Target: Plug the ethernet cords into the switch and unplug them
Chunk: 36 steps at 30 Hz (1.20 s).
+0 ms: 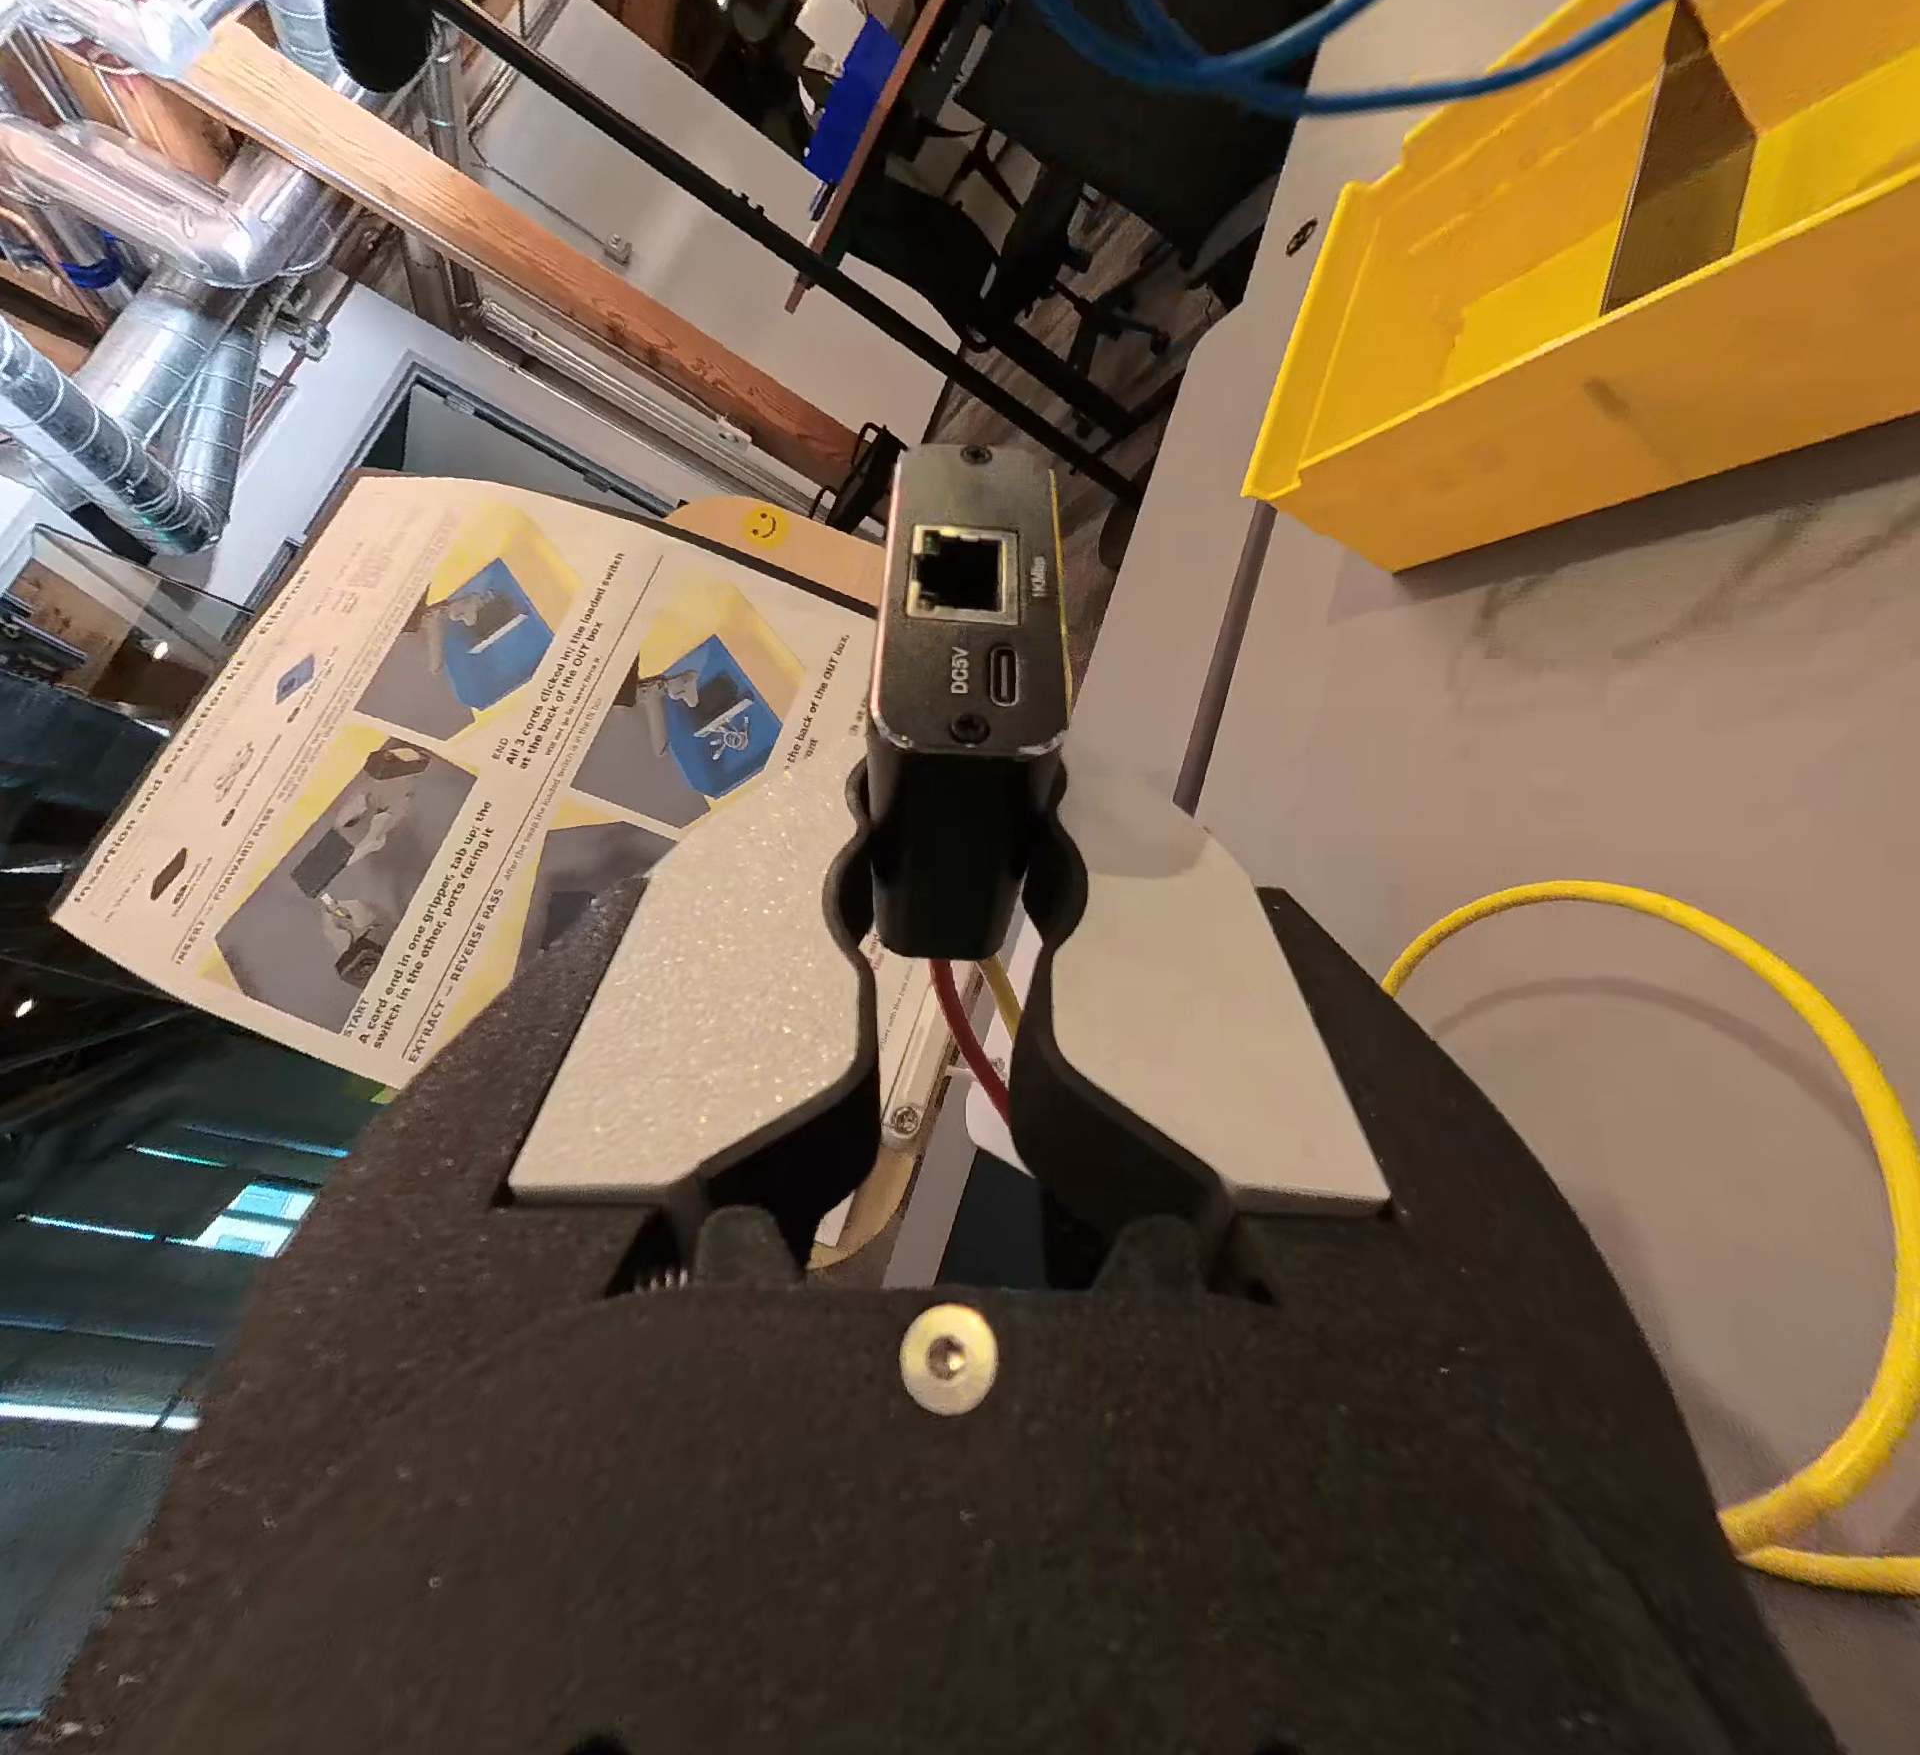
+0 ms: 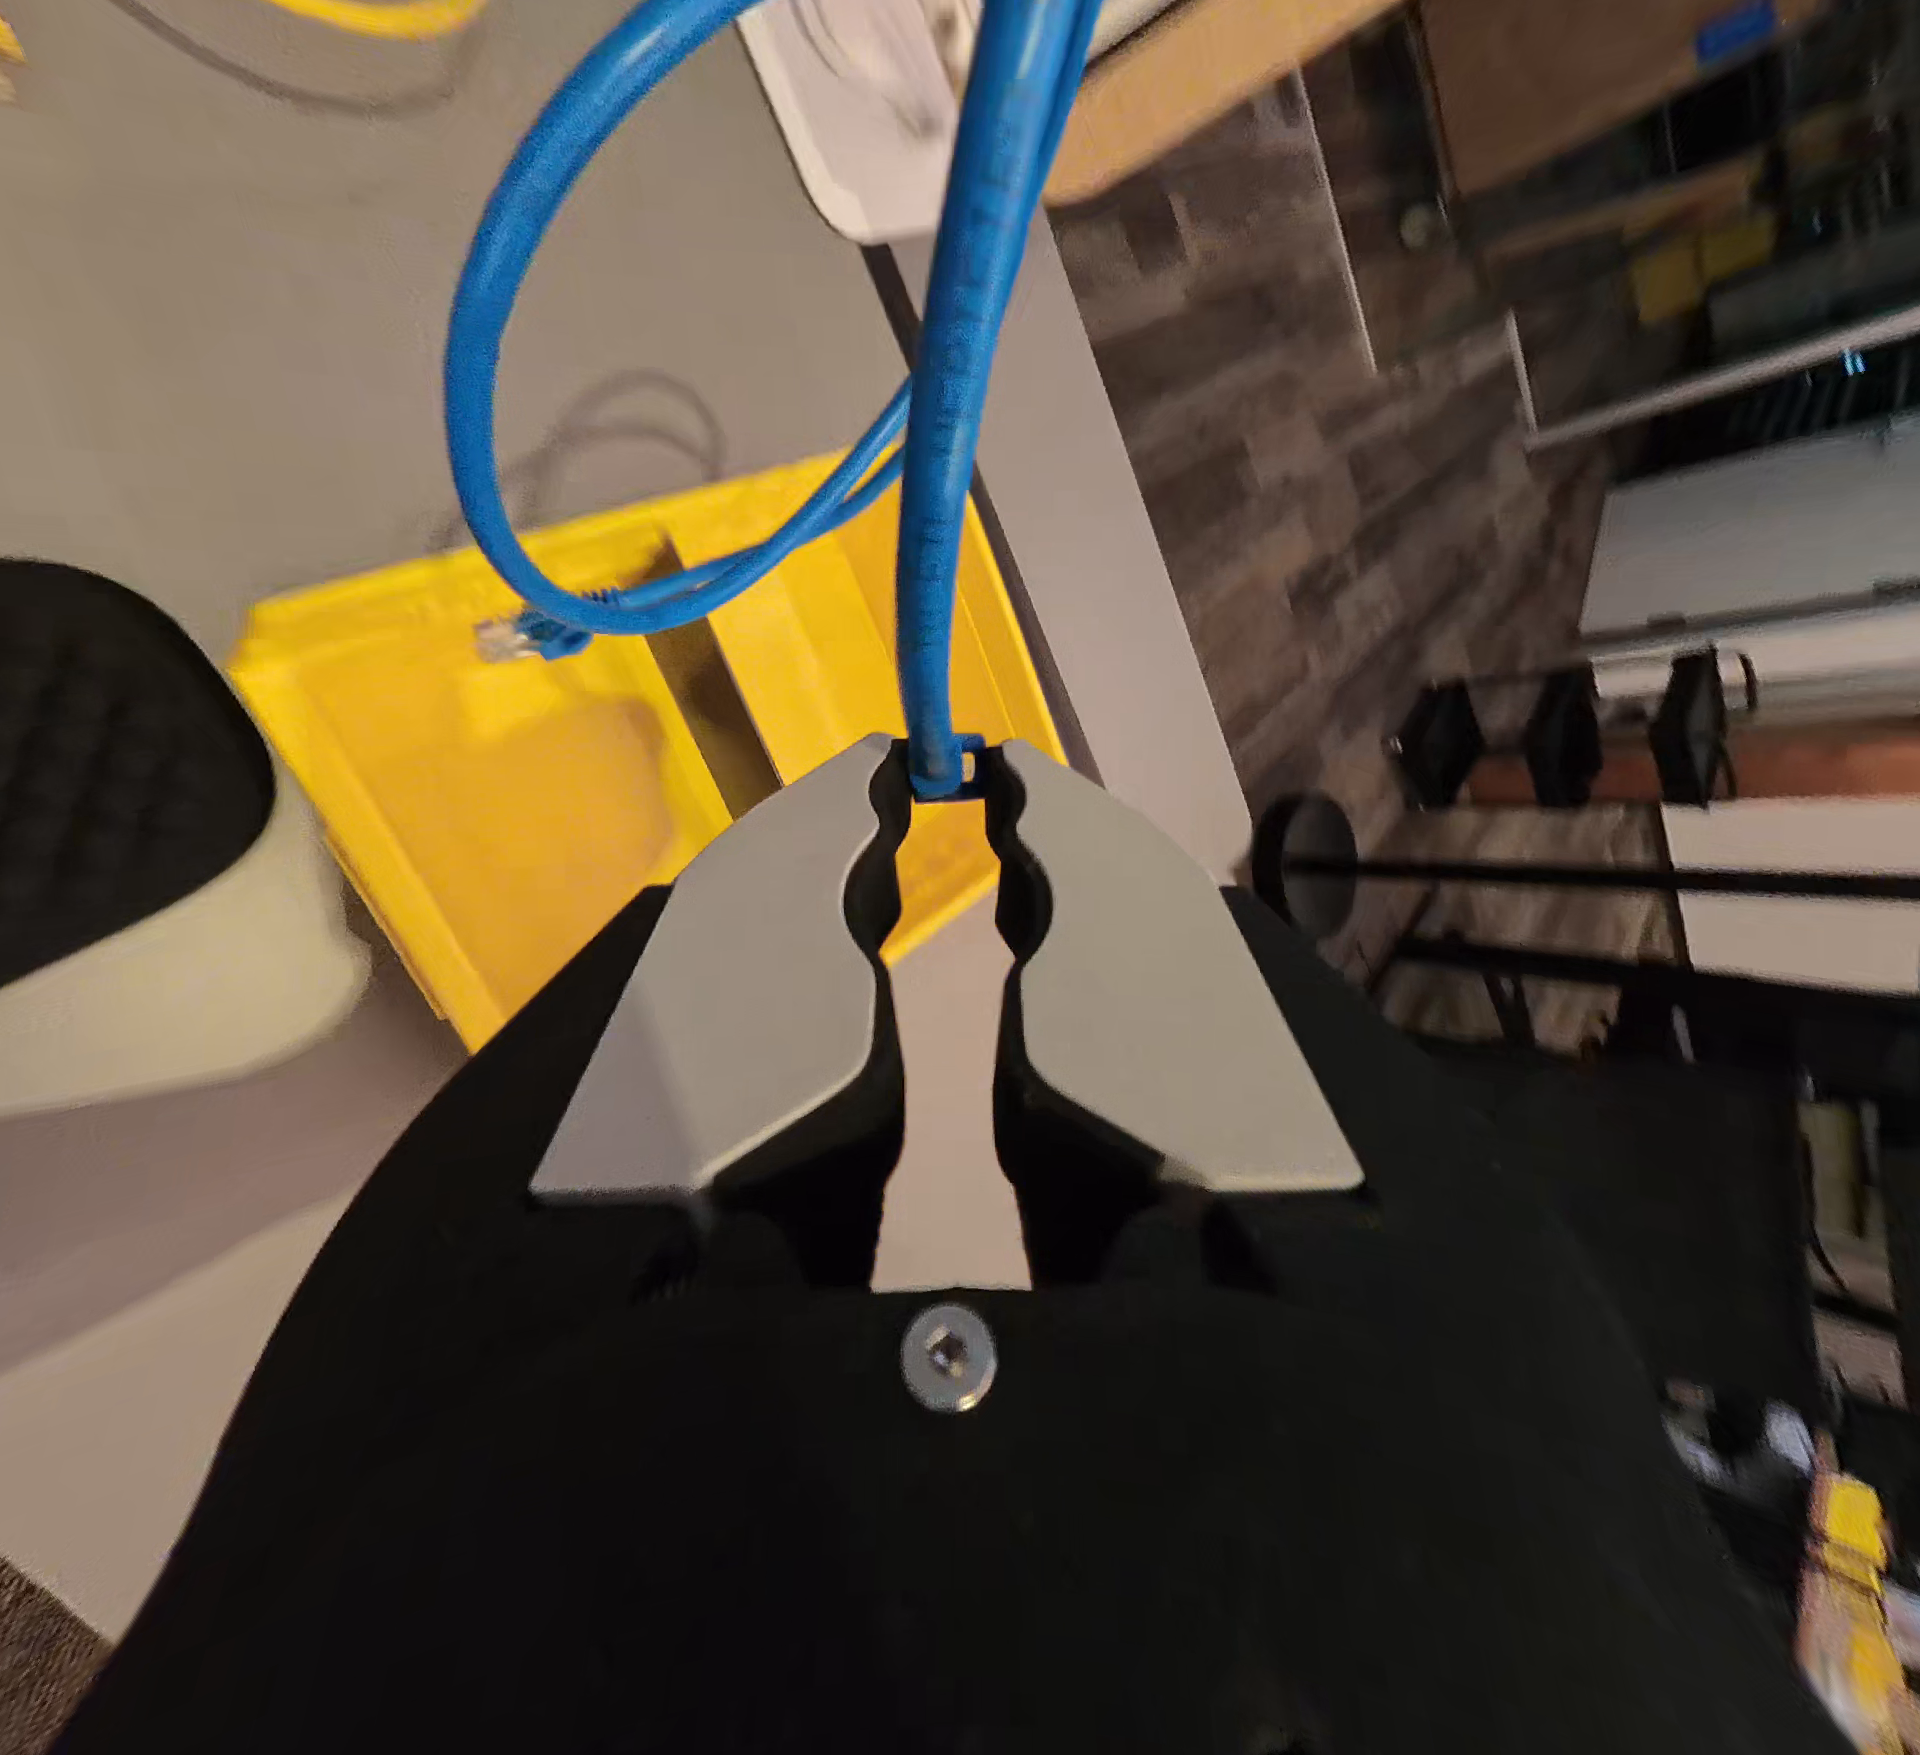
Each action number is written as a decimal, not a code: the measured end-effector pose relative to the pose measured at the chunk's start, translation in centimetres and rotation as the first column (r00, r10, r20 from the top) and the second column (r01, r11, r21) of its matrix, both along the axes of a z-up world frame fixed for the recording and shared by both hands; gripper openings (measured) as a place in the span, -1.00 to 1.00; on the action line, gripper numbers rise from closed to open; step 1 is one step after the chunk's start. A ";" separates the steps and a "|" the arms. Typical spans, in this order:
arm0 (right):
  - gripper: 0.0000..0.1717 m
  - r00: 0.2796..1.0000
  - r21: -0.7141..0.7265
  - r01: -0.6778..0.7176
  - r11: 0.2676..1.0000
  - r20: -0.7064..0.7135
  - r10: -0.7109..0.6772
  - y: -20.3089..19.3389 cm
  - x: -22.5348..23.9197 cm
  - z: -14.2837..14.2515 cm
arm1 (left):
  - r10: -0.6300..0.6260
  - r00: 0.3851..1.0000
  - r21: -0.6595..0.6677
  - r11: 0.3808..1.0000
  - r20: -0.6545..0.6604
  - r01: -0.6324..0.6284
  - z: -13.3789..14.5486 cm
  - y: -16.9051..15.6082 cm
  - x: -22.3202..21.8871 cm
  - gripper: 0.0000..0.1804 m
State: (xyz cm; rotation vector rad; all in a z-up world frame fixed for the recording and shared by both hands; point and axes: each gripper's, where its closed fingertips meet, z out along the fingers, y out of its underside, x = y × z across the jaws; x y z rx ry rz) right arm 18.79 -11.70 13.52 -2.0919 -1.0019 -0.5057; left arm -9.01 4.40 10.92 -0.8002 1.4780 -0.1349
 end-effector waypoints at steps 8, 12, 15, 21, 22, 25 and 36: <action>-0.83 0.979 -0.251 0.159 0.955 0.167 -0.119 -2.5 6.0 -8.5 | -0.016 1.000 -0.036 0.999 0.019 0.017 0.4 -0.5 -0.2 -0.73; -0.82 0.986 -0.309 0.112 0.945 0.155 -0.067 -2.6 5.3 -12.6 | 0.000 1.000 -0.042 0.999 0.018 0.001 0.5 -0.4 -0.3 -0.73; -0.82 0.975 -0.366 0.104 0.925 0.219 -0.023 -2.7 5.0 -15.4 | 0.007 1.000 -0.040 0.999 0.010 -0.007 0.3 -0.2 -0.3 -0.73; -0.83 0.983 -0.349 0.040 0.936 0.181 0.026 -4.6 4.0 -16.3 | 0.013 1.000 -0.038 0.999 -0.005 -0.013 0.1 -0.2 -0.2 -0.73; -0.83 0.981 -0.360 0.053 0.931 0.194 0.018 -5.4 4.2 -16.3 | 0.013 1.000 -0.041 0.999 -0.004 -0.014 0.1 -0.1 -0.2 -0.73; -0.83 0.970 -0.388 0.088 0.917 0.243 0.010 -7.5 4.4 -16.3 | 0.012 1.000 -0.048 0.999 -0.001 -0.012 0.1 0.0 -0.2 -0.73; -0.82 0.917 -0.547 0.090 0.832 0.371 0.145 -5.3 4.7 -20.7 | 0.014 1.000 -0.036 0.999 -0.023 -0.015 -0.3 -0.4 0.2 -0.73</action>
